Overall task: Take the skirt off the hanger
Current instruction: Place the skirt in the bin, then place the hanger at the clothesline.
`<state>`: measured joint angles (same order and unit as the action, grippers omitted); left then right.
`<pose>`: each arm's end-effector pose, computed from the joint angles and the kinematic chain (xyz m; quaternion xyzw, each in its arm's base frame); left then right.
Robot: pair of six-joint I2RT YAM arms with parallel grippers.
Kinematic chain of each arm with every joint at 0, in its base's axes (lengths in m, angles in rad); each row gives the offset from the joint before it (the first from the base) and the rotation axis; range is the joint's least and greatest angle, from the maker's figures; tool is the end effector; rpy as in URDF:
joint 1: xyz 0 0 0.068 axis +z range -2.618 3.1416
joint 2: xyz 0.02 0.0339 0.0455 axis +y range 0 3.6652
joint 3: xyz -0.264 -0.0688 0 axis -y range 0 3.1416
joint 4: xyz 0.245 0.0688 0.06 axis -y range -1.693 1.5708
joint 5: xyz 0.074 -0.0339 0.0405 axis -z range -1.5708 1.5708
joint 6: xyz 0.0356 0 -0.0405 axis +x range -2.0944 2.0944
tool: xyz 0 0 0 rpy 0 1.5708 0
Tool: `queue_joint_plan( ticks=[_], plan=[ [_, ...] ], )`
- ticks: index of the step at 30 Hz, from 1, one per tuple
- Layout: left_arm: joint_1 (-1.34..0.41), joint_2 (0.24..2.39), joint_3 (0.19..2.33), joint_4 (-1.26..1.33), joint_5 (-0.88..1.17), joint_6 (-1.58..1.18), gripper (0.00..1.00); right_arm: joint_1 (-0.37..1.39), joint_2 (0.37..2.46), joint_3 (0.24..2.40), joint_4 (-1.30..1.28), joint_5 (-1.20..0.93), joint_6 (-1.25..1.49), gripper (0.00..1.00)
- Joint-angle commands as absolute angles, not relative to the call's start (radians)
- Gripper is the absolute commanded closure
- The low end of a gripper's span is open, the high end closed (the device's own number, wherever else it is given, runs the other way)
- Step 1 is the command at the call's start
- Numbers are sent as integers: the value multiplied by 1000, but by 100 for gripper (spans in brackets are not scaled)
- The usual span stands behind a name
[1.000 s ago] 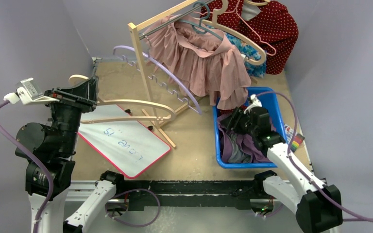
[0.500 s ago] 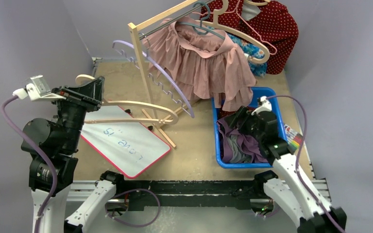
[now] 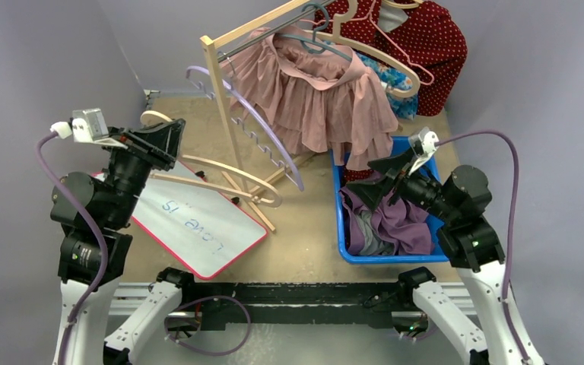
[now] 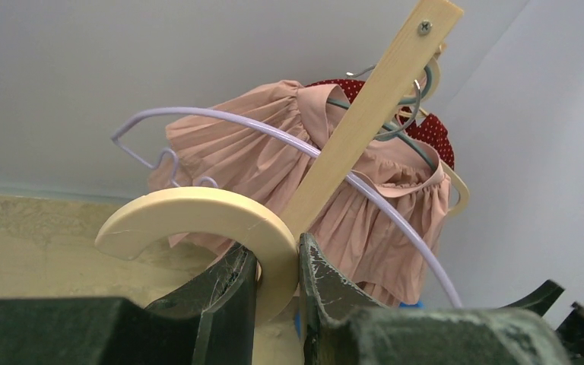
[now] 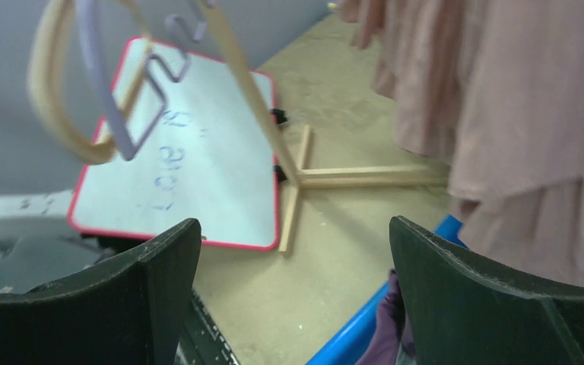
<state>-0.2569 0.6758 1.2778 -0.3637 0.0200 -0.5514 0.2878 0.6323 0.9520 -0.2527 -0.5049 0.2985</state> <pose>0.0854 -0.0232 0.4927 -0.0829 0.6125 -0.3148 0.7203 0.1156 0.0522 0.4105 -0.1789 0.6623 0.3677 0.6278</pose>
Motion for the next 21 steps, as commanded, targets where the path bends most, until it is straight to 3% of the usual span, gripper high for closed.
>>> queue_joint_plan(
  ticks=[1,4,7,10,13,16,21],
  plan=[
    [-261,715,1282,-305,71,-483,100,289,660,1073,-231,-828,179,5],
    [-260,736,1275,-322,65,-478,100,294,703,1056,-60,-989,329,6],
    [-261,754,1270,-338,43,-484,100,341,704,1053,27,-968,405,5],
    [-261,773,1266,-351,40,-490,100,422,781,1082,-41,-875,418,7],
    [-261,789,1255,-351,40,-493,100,618,867,1100,-83,-674,412,11],
    [-260,809,1256,-364,41,-494,100,746,899,1054,5,-560,443,8],
    [-260,839,1250,-382,62,-495,100,804,949,909,178,-484,506,7]
  ],
)
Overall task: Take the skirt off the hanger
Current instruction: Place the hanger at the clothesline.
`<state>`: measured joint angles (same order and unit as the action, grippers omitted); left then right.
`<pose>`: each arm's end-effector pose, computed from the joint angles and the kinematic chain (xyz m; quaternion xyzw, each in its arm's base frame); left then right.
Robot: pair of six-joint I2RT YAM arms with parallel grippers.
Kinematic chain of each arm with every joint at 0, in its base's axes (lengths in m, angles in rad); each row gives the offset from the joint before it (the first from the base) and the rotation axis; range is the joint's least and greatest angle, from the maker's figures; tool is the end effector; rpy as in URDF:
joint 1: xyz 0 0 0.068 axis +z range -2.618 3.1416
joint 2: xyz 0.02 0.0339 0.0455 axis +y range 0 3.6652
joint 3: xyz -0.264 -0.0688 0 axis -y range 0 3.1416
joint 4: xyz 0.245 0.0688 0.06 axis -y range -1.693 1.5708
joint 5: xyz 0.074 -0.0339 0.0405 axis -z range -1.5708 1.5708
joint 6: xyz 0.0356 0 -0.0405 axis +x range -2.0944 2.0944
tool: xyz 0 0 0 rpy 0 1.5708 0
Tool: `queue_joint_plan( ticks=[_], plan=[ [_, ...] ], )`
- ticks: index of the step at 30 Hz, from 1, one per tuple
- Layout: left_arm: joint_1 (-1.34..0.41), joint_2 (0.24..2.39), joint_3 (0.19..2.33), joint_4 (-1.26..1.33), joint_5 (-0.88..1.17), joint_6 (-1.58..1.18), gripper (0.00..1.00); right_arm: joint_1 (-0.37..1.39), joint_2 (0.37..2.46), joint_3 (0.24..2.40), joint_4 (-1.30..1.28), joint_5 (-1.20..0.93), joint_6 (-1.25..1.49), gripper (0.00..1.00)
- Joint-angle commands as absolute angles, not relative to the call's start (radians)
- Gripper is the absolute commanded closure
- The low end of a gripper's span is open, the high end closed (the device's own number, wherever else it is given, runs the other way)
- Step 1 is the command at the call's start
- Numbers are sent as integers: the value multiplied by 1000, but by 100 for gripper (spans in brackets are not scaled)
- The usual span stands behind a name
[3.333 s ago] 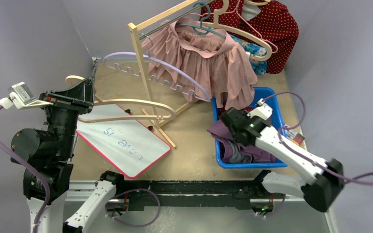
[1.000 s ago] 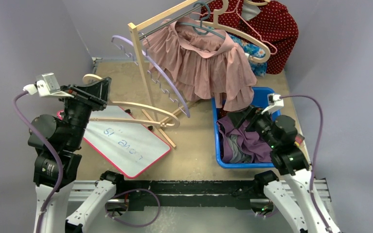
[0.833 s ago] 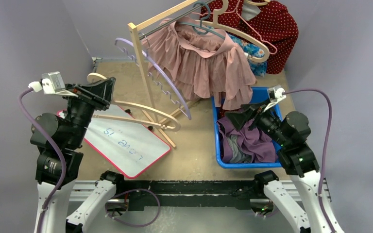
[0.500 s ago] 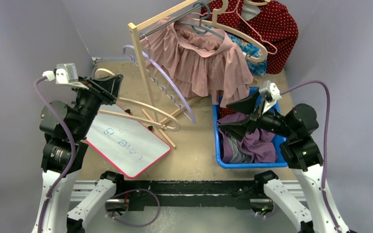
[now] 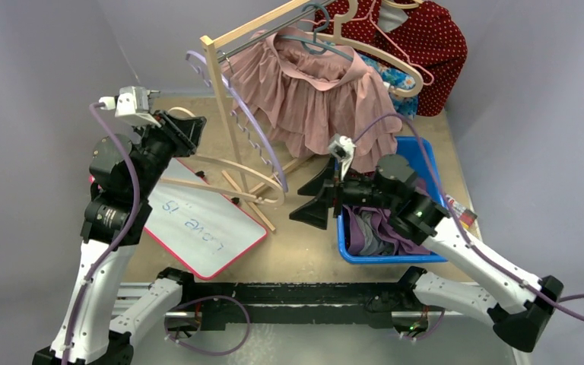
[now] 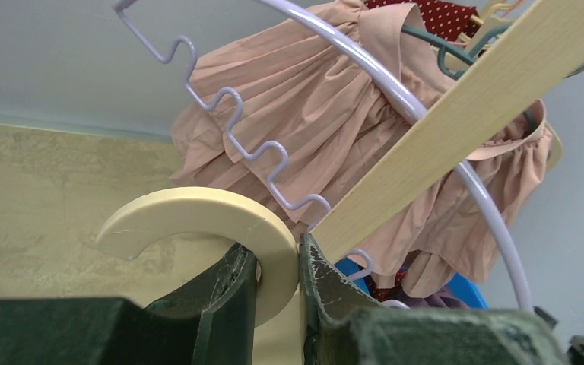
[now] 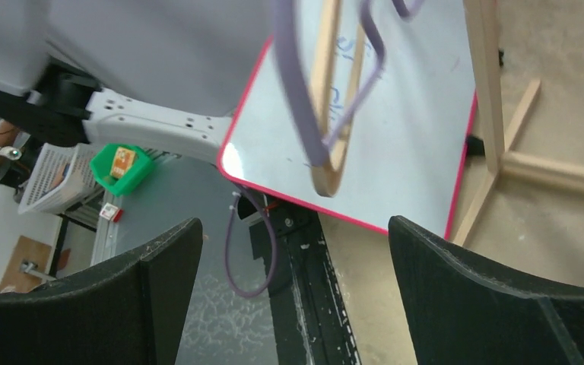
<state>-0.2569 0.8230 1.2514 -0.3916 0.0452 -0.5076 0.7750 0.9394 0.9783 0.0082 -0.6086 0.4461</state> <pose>0.1426 -0.0391 0.4674 -0.0706 0.6904 -0.2830 0.6620 0.1356 0.1613 0.4009 -0.3217 0.6142 0.5652 0.4470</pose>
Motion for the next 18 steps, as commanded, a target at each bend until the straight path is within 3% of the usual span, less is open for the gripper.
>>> queue_joint_plan(
  ticks=[1,8,18],
  plan=[
    [-260,844,1250,-389,64,-493,100,808,955,888,207,-473,513,8],
    [-261,847,1214,-386,88,-510,100,845,987,790,440,-447,566,18],
    [-261,836,1183,-375,115,-540,100,885,1034,749,565,-359,616,42]
  ],
)
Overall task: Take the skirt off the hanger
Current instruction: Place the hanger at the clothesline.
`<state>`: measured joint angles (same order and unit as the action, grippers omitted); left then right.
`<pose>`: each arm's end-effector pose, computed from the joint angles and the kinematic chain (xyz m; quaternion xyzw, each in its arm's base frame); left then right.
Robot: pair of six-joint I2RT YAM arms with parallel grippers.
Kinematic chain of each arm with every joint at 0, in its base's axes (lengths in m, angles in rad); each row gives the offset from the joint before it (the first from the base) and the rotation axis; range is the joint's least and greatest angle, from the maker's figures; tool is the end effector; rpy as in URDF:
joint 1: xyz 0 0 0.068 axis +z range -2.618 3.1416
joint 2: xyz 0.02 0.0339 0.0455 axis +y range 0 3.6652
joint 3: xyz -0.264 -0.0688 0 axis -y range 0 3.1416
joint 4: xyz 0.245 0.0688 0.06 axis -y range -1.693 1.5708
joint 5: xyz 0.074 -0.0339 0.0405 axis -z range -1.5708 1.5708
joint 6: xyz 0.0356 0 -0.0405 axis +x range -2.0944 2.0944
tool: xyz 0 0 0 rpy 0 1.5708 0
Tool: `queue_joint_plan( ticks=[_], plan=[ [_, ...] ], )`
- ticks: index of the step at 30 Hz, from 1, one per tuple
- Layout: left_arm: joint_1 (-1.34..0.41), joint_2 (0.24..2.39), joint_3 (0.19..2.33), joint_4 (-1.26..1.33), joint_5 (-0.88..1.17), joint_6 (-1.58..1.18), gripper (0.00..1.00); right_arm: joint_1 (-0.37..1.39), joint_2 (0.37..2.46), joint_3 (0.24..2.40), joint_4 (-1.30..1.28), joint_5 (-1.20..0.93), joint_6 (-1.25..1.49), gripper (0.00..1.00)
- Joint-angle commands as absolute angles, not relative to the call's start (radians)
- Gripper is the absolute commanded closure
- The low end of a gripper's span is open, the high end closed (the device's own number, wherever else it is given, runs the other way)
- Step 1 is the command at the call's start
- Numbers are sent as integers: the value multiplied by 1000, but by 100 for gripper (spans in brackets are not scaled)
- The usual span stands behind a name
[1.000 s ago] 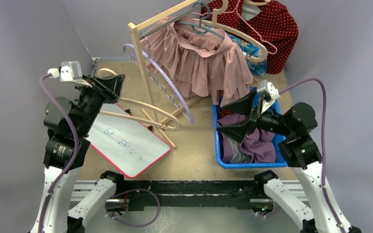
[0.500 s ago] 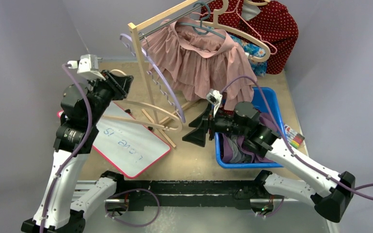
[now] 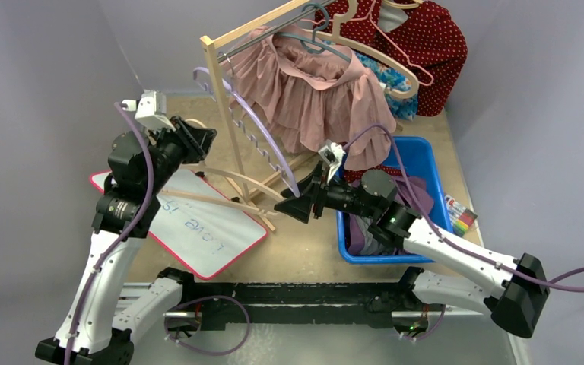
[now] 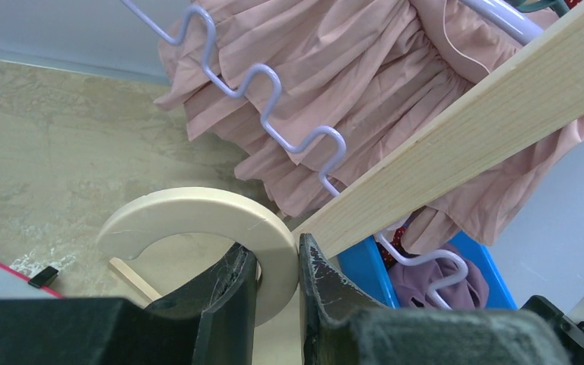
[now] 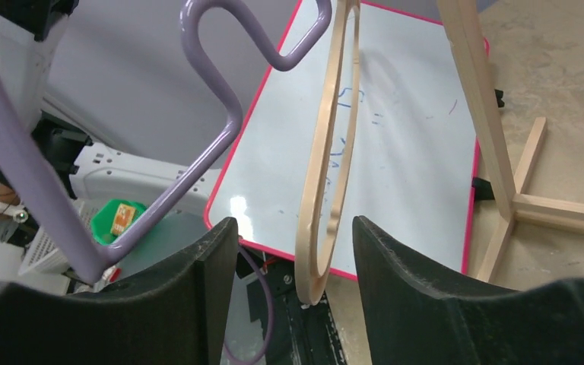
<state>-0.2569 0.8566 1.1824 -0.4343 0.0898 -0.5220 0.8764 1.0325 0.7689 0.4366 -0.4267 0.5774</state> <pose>0.1624 -0.0460 0.4364 -0.0686 0.7411 -0.2842 0.6044 0.1433 0.1951 0.3526 -0.2539 0.5976 0.5990 0.4685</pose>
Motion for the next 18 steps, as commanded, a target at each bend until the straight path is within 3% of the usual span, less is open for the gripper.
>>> queue_joint_plan(
  ticks=[1,13,15,18],
  plan=[
    [-261,834,1183,-374,117,-543,100,885,1037,745,573,-351,622,43],
    [-261,830,1174,-370,132,-570,100,900,1137,756,647,-375,661,49],
    [-261,829,1175,-371,133,-572,100,901,1155,756,657,-383,665,56],
    [-260,830,1178,-378,130,-571,100,901,1178,746,676,-391,675,77]
  ],
)
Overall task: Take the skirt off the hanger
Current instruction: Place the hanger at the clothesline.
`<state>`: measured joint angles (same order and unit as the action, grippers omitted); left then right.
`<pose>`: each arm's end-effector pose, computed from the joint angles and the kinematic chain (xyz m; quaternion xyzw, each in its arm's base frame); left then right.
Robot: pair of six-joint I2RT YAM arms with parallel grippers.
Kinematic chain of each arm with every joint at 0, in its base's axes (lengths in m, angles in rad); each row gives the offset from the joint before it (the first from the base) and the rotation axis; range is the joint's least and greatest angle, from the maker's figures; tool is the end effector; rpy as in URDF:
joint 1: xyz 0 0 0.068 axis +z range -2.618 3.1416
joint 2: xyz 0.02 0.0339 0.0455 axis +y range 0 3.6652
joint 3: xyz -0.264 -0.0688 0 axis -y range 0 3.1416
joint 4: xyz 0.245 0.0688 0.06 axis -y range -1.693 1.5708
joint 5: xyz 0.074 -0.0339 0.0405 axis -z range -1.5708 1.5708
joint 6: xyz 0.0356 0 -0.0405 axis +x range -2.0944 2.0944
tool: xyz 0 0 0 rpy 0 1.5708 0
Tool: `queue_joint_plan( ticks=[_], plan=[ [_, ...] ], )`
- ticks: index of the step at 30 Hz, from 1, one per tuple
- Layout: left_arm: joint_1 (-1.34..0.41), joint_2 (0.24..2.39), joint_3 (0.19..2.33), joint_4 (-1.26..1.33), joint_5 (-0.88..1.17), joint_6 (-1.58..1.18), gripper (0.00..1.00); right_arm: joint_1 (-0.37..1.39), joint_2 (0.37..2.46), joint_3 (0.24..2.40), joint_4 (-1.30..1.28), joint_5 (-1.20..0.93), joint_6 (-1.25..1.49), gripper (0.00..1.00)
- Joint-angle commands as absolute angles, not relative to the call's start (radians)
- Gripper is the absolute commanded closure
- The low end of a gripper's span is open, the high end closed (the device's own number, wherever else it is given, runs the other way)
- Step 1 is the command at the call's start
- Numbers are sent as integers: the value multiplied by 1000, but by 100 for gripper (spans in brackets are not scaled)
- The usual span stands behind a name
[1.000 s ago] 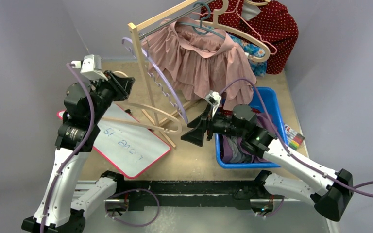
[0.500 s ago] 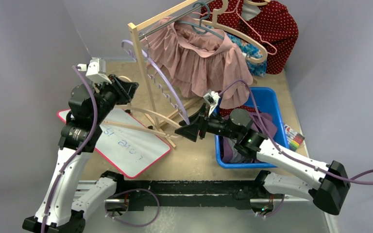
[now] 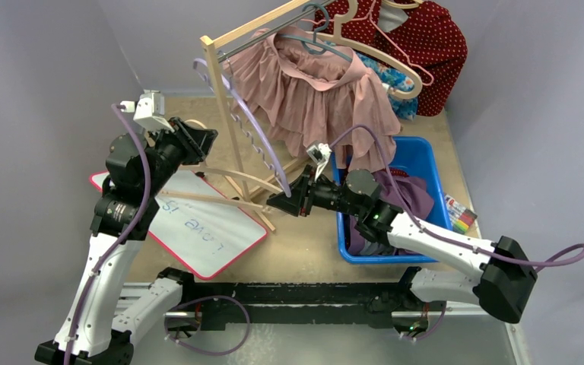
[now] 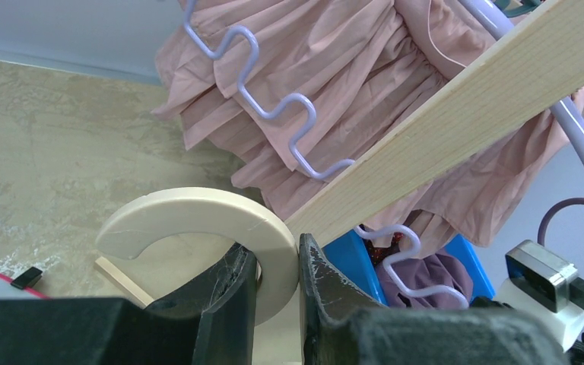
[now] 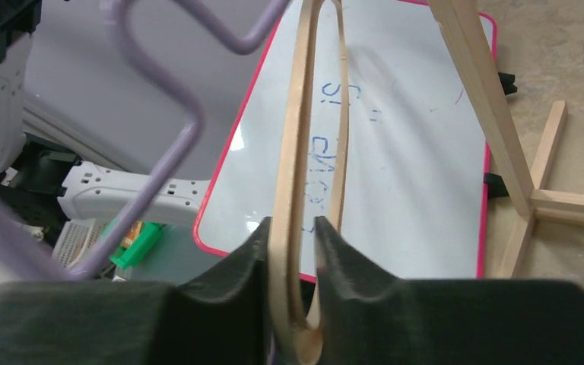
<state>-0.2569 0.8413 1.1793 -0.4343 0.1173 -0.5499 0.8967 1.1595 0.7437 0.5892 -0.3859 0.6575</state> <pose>0.1577 -0.0457 0.4376 -0.0689 0.7369 -0.3033 0.6002 0.1569 0.2179 0.3299 -0.2211 0.6093 0.6149 0.4493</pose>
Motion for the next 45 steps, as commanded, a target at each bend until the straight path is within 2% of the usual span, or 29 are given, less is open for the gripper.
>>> queue_joint_plan(
  ticks=[1,4,5,7,10,11,12,15,20,31,41,45],
  plan=[
    [-261,830,1179,-380,129,-572,100,901,1182,744,679,-395,676,82],
    [-261,827,1184,-384,132,-571,100,902,1177,741,672,-401,664,97],
    [-261,824,1183,-381,134,-570,95,901,1170,739,664,-395,659,100],
    [-260,814,1177,-368,135,-570,71,901,1153,735,646,-386,648,100],
    [-261,790,1163,-331,143,-575,42,902,1125,730,610,-377,628,100],
    [-261,782,1157,-317,152,-576,27,902,1113,728,594,-370,619,100],
    [-261,773,1152,-302,159,-579,18,902,1102,726,570,-363,606,100],
    [-261,733,1132,-249,167,-590,5,901,1070,721,515,-350,576,100],
    [-261,683,1130,-226,143,-578,1,901,999,746,371,-316,492,100],
    [-260,630,1126,-213,120,-556,0,902,953,933,-79,-138,137,100],
    [-260,631,1130,-231,97,-535,0,901,846,960,-383,-105,24,100],
    [-261,632,1116,-223,102,-540,0,900,751,958,-388,-65,55,100]
  ],
)
